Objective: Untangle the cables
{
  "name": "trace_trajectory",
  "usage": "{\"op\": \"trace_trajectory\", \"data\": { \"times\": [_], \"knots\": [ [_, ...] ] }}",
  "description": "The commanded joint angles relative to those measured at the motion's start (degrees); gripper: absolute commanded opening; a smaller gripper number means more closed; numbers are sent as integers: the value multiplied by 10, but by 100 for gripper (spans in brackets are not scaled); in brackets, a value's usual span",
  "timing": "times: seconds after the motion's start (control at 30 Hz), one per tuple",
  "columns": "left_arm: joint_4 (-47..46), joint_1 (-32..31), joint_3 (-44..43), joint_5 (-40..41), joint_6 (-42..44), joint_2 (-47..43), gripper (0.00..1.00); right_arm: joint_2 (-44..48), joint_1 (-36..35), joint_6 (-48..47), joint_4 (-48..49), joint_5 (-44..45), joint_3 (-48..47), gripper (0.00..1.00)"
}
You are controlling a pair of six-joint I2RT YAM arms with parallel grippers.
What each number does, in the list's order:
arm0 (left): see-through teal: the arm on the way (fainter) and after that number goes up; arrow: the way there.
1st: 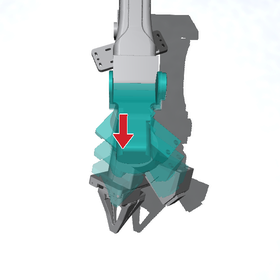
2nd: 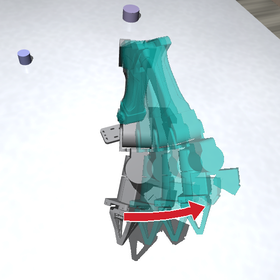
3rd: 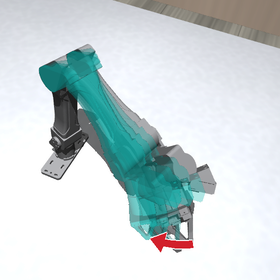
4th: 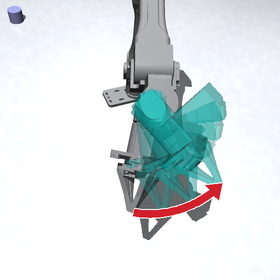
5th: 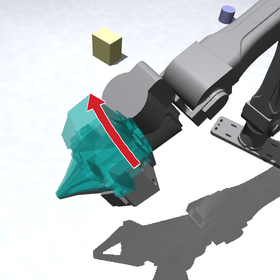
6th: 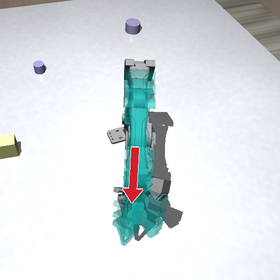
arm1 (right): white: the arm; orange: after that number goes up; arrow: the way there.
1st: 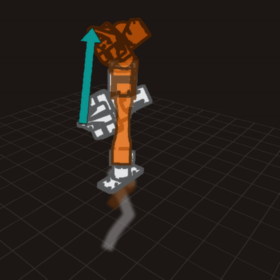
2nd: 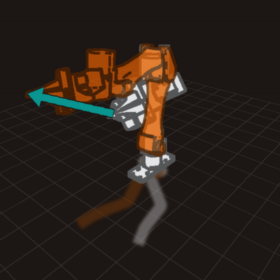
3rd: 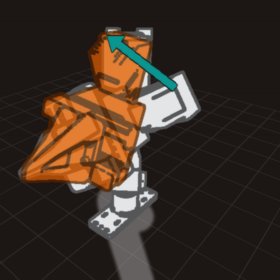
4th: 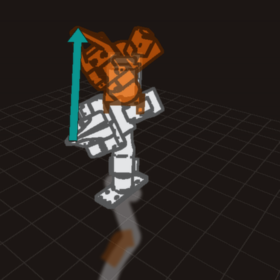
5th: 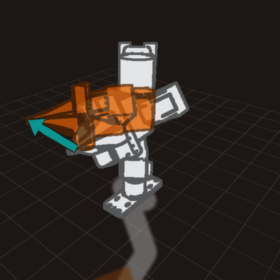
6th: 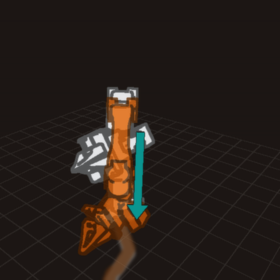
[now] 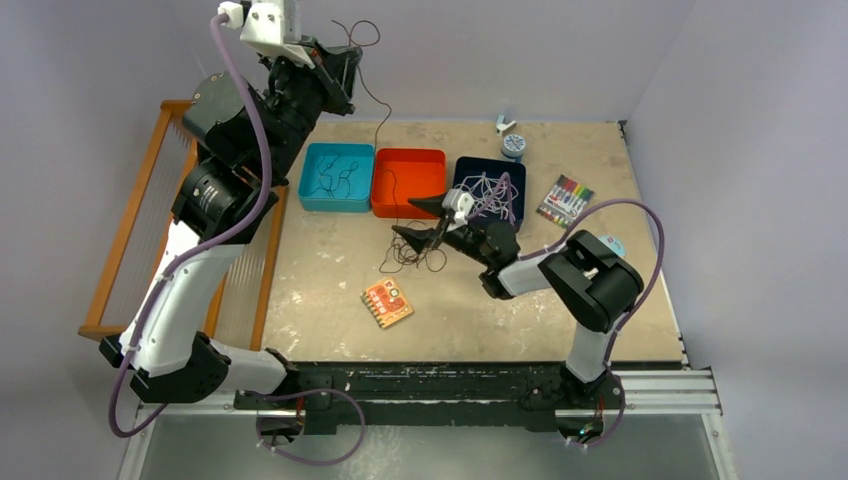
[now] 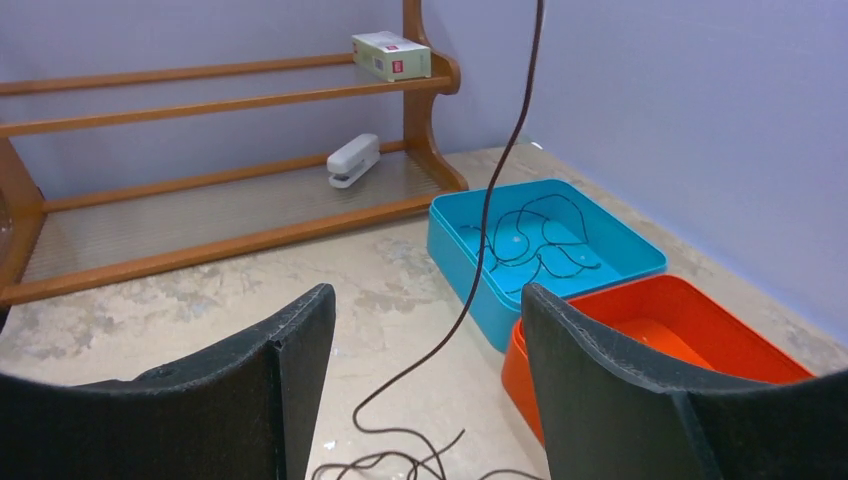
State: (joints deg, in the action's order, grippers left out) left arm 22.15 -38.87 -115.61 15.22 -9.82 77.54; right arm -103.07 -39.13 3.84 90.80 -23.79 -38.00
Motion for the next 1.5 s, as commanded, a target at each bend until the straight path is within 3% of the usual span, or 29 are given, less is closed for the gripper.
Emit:
{"op": "trace_trajectory", "data": {
  "times": [0.0,0.17,0.3,0.7,0.87,1.1,1.47],
  "knots": [
    [-12,0,-5,-3,9,-19,0,-37,-7,35,7,-14,-61,71],
    [-12,-1,-3,-4,9,-23,0,-88,-20,42,-26,1,-118,70],
    [-14,-1,0,-3,9,-27,0,-118,-27,50,-40,20,-139,63],
    [-18,-1,32,17,14,-47,0,-68,-29,56,-42,89,-87,0],
    [-18,-1,53,43,24,-59,0,13,-28,32,-68,108,-26,0],
    [-21,0,105,80,33,-78,0,185,-28,-25,-230,146,9,0],
    [-32,-1,177,136,47,-97,0,375,-28,-62,-564,179,-108,0]
  ]
}}
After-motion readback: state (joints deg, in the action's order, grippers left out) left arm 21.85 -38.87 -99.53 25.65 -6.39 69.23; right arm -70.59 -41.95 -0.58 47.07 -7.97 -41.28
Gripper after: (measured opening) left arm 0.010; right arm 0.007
